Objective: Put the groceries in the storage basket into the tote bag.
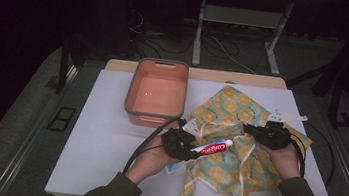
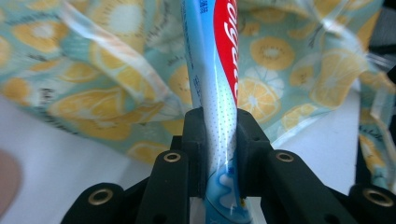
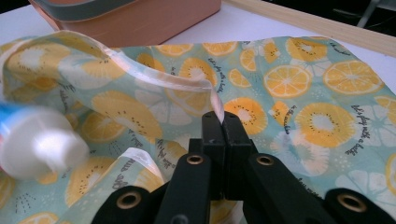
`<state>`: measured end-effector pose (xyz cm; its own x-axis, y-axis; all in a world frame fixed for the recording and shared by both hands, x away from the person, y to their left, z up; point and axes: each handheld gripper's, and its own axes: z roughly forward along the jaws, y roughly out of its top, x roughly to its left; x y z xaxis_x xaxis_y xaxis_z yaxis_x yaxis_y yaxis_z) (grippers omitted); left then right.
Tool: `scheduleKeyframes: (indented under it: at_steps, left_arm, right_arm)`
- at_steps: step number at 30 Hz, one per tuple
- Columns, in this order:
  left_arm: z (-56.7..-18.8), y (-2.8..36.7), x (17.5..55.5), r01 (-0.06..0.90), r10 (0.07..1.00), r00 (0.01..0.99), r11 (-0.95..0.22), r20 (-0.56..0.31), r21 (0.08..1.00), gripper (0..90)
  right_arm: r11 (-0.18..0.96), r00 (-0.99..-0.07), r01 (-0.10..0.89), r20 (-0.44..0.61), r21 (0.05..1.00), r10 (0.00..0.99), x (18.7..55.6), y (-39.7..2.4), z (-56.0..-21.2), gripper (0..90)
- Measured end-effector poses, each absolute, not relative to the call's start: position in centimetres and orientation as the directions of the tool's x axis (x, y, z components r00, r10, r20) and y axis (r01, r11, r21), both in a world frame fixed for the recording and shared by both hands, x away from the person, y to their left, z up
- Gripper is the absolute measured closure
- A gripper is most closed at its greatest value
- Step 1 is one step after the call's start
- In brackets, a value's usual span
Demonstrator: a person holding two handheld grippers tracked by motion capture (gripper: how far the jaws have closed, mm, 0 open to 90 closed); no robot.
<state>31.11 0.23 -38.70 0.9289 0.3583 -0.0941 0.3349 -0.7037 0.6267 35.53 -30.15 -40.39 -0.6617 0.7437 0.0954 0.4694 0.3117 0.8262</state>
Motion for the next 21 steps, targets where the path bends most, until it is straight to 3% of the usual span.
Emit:
scheduleKeyframes:
  at_steps: [10,21]
  left_arm:
    - [-41.0,-3.5,32.0,0.369,0.383,0.918,-0.741,-0.097,0.561,76.0]
    - [-41.9,-5.6,33.6,0.398,0.42,0.901,-0.694,-0.112,0.599,74.9]
  right_arm:
    - [0.305,-0.664,0.458,0.093,0.835,0.742,35.4,-30.2,-40.2,89.5]
    - [0.287,-0.665,0.442,0.096,0.85,0.741,35.3,-30.4,-39.9,89.4]
